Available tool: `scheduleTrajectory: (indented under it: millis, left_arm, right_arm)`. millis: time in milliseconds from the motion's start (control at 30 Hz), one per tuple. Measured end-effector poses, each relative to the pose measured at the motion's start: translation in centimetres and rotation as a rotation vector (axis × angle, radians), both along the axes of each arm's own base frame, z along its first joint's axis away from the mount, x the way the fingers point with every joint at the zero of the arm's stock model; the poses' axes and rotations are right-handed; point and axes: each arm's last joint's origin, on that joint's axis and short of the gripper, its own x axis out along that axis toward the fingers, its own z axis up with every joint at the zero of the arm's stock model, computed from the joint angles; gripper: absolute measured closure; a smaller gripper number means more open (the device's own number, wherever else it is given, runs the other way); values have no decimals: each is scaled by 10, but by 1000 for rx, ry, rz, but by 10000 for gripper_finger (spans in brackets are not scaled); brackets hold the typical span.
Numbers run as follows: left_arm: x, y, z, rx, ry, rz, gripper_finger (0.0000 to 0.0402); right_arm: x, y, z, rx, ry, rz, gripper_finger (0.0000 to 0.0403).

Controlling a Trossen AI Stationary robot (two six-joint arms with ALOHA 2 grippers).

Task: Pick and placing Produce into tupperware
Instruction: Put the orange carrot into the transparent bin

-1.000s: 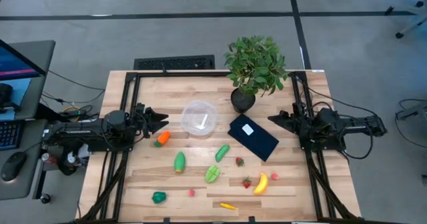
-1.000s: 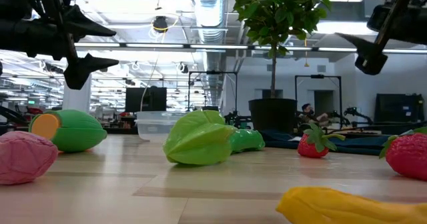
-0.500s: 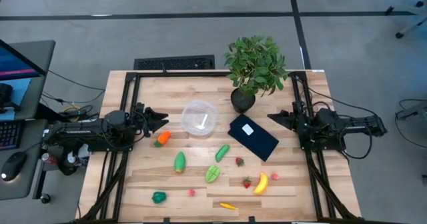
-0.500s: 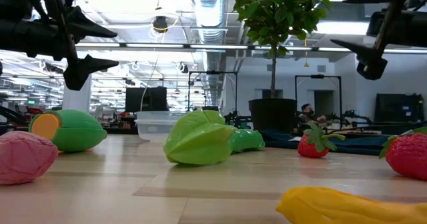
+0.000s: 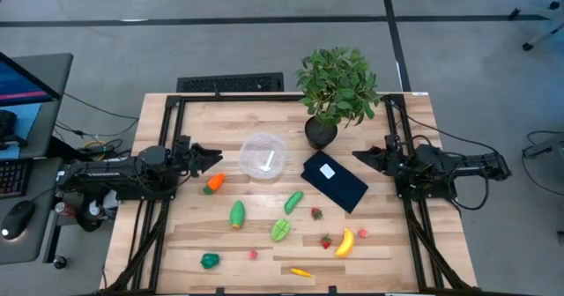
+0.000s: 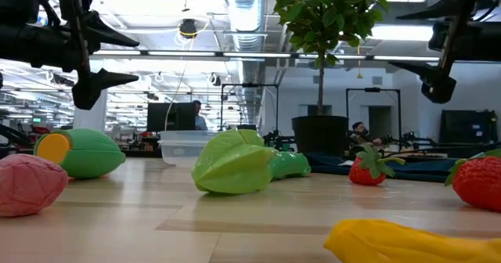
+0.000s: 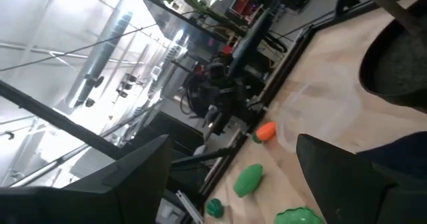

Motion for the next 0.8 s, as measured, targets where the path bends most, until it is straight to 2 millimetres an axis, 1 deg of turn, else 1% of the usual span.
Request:
scheduleTrajectory:
  millis: [100,200,333,400,433,500,533,600,700,733,800]
  left_arm:
    - [0,0,0,-59,-17,8,120]
    - [0,1,0,-55,-18,20,120]
    - [0,1,0,-1,-4,25,120]
    - [-1,2,1,9,-7,69,120]
    - [-1,3,1,3,-13,100,120]
    - [-1,3,2,-47,-32,101,120]
    - [-1,2,1,-53,-32,76,120]
    - [1,-1,1,-64,-24,-29,120]
    - [2,-5,2,-132,-25,-176,120]
    - [2,-7,4,-143,-13,-207,120]
    - [2,-9,13,-139,-24,-239,120]
  right_arm:
    - [0,0,-1,1,6,-9,88]
    - [0,0,-1,36,11,8,88]
    - [1,4,-6,90,50,121,88]
    - [1,7,-7,124,71,178,88]
    - [1,9,-8,131,76,203,88]
    - [1,12,-9,154,92,236,88]
    - [1,13,-9,161,98,250,88]
    - [2,16,-11,171,116,273,90]
    - [3,19,-11,167,123,275,97]
    - [3,20,-10,160,119,269,99]
    - [4,21,-8,138,97,258,103]
